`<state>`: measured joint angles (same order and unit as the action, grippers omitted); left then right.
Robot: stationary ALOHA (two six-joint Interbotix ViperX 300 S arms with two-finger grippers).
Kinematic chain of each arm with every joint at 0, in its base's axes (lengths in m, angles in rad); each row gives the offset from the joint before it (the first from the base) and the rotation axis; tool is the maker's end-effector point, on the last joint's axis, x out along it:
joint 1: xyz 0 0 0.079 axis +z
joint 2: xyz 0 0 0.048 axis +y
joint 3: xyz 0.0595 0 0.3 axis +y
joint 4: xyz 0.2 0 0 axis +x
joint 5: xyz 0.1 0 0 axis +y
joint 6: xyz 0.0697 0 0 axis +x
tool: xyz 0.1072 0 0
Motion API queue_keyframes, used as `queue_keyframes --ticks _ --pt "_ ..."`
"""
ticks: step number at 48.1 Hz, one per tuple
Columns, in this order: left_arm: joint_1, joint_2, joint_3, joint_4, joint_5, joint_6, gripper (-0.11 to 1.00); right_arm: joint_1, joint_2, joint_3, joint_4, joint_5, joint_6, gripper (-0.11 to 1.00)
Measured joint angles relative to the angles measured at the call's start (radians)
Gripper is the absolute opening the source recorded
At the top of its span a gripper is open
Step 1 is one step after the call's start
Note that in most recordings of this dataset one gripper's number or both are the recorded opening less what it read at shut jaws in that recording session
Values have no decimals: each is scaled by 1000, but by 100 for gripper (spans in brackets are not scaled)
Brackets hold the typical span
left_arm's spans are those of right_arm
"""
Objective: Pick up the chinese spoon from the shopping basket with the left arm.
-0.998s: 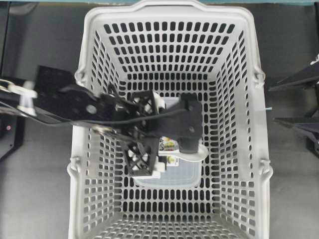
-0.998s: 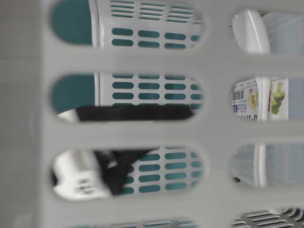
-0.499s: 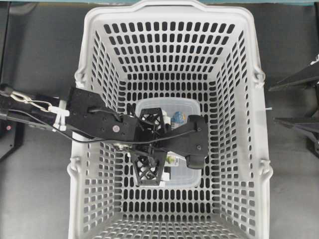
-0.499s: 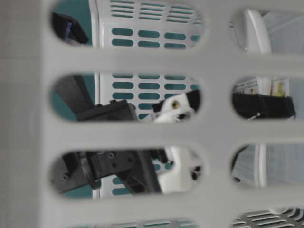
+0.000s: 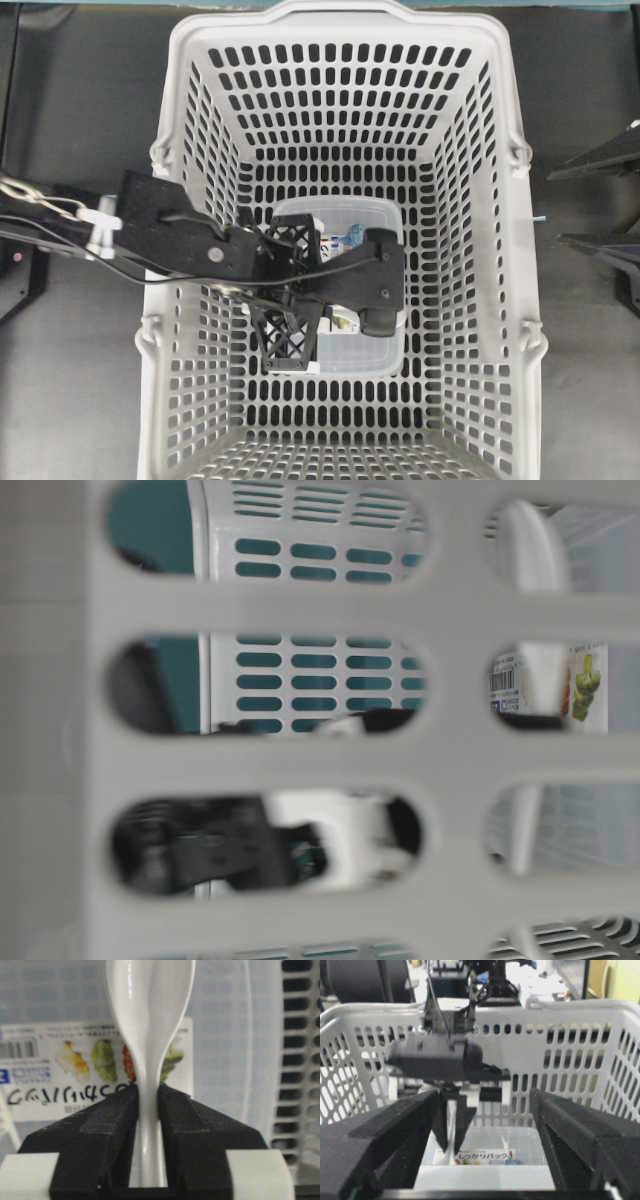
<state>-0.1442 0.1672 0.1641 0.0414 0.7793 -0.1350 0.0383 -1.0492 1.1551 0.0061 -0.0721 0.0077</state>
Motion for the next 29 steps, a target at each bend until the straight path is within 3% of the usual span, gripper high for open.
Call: queue_keyframes --ticks 9,24,29 --pt "5 -64 -98 -2 84 -2 12 0 -12 -2 -2 0 0 70" --pt "0 -83 -400 0 334 0 12 0 -12 0 0 -2 0 70" --pt "2 -81 -437 0 365 0 12 0 -12 0 0 -3 0 70"
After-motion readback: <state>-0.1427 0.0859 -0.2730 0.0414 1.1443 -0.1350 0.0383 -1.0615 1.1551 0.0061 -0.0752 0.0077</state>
